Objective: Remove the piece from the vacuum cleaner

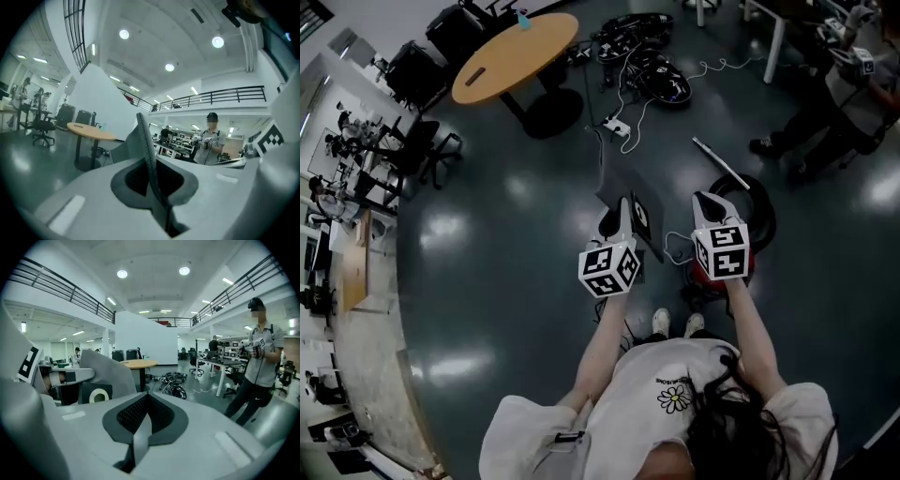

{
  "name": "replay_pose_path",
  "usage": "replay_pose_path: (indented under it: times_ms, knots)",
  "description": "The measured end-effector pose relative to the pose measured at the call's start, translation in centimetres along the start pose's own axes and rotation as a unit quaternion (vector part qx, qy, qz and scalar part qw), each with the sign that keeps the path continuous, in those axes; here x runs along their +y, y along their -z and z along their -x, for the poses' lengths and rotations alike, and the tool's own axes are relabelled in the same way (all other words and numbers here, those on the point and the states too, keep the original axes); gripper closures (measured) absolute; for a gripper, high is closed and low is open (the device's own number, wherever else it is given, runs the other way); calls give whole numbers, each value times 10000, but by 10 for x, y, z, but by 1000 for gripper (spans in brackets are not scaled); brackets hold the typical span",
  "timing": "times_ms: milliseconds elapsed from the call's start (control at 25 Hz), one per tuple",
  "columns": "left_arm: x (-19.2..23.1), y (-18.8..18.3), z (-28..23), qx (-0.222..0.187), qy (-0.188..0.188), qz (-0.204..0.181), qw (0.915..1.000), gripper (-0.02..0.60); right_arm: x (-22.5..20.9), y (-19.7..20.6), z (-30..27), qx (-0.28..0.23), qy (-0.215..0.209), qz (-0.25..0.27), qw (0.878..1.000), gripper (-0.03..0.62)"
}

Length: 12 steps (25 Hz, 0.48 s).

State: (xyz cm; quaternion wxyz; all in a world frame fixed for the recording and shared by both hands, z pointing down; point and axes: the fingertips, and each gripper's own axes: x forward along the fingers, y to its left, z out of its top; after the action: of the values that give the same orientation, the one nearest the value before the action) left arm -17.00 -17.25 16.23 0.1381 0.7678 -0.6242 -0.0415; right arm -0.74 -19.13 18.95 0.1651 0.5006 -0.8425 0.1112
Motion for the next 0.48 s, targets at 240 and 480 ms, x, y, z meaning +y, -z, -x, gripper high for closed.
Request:
replay_pose_path:
  times_ms: [240,480]
  knots:
    - [-1,-69,0,-567,140,-260,9980,563,12,-55,7,-554,-80,439,9975,574]
    - [-4,-95,4,-710,158,-440,9964,563,31,-83,10,-864,-255,513,9946,574]
